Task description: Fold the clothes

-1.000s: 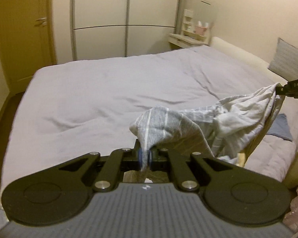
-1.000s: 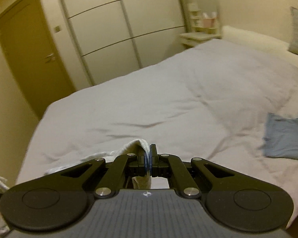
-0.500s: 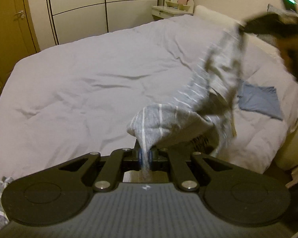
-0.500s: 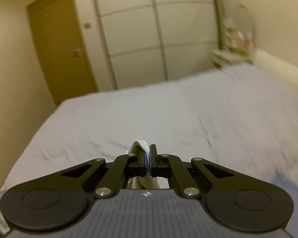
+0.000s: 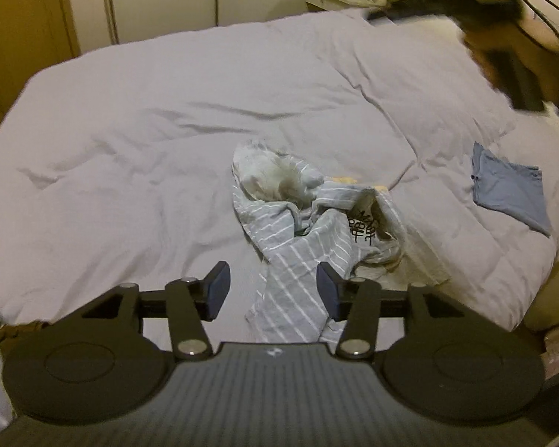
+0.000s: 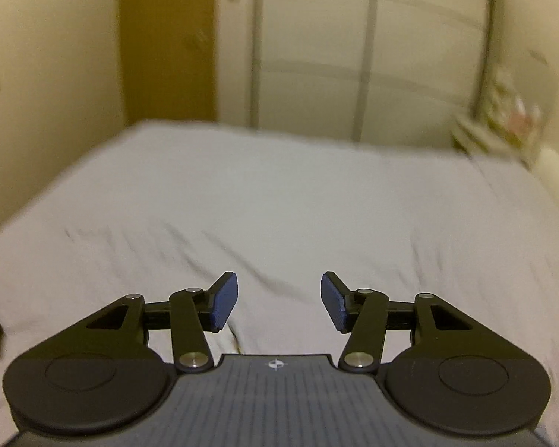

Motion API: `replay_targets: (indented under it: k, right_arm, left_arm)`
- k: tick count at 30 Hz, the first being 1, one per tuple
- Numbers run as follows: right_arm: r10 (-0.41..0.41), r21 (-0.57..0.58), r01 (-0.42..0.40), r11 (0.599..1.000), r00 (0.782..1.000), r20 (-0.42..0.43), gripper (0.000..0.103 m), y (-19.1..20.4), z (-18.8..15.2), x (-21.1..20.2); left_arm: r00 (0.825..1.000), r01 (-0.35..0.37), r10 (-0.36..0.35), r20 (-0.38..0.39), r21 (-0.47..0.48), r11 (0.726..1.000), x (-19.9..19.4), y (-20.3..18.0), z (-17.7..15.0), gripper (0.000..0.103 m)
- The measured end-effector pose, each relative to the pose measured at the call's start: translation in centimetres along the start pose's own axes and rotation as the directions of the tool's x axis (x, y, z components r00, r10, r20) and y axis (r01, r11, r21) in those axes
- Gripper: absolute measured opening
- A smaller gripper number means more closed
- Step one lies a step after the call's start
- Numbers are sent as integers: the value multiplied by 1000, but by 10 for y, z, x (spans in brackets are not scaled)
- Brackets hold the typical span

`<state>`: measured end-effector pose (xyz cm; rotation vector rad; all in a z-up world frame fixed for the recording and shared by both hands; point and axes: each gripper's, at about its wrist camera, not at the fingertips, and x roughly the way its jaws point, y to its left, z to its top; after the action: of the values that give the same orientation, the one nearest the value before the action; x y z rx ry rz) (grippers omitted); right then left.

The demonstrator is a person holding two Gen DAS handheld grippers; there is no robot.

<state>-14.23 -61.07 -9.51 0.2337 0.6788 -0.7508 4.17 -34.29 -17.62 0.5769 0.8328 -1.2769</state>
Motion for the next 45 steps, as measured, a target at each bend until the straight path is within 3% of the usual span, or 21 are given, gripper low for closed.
replay_targets:
  k: [6,12,14,16,23,26,28,30,31,35,38,42,45]
  right_arm:
    - [-80,119,108,987,972,-221,53,-44,-106,-14]
    - [-50,252,156,955,923,-382,53,-63,-191,1]
    - [-21,283,150,947,910,-413,55,-69,-193,23]
    - [14,298,128,946,901,-433,56,-70,-204,38]
    - [122,346,48,937,883,-453,56,-75,-237,87]
    - [163,397,27,918,884,-438,56,-81,-240,106]
    - [193,426,2,905,890,-414,56,-87,-241,123]
    - [216,453,-20,891,897,-386,56,-92,-237,128]
    - [226,471,-28,882,901,-370,55,-95,-234,129]
    - [265,541,-64,838,915,-303,55,-106,-221,130]
    - [329,569,-120,813,902,-279,55,-105,-215,133]
    - [360,555,-149,818,885,-294,55,-94,-214,141]
    - [366,548,-166,820,888,-277,51,-85,-210,137]
  left_arm:
    - [997,59,-57,-47,62,996,89,29,32,46]
    - [992,108,-103,-66,77,991,172,36,93,46]
    - [989,128,-124,-76,44,991,199,37,112,50]
    - [989,125,-124,-86,10,992,229,38,130,60]
    - [989,33,-27,-144,37,999,327,47,170,60]
    - [984,18,-8,-180,53,998,361,55,171,48]
    - [976,52,-42,-212,42,998,377,59,166,27]
    - [981,64,-53,-185,54,996,364,58,167,9]
    - [984,70,-59,-169,61,996,356,58,167,7]
    - [991,90,-81,-104,89,992,325,58,169,5]
    - [994,104,-98,-56,112,988,302,57,170,5]
    - [995,93,-96,19,133,987,258,67,172,5]
    - [995,72,-80,59,135,988,227,78,169,5]
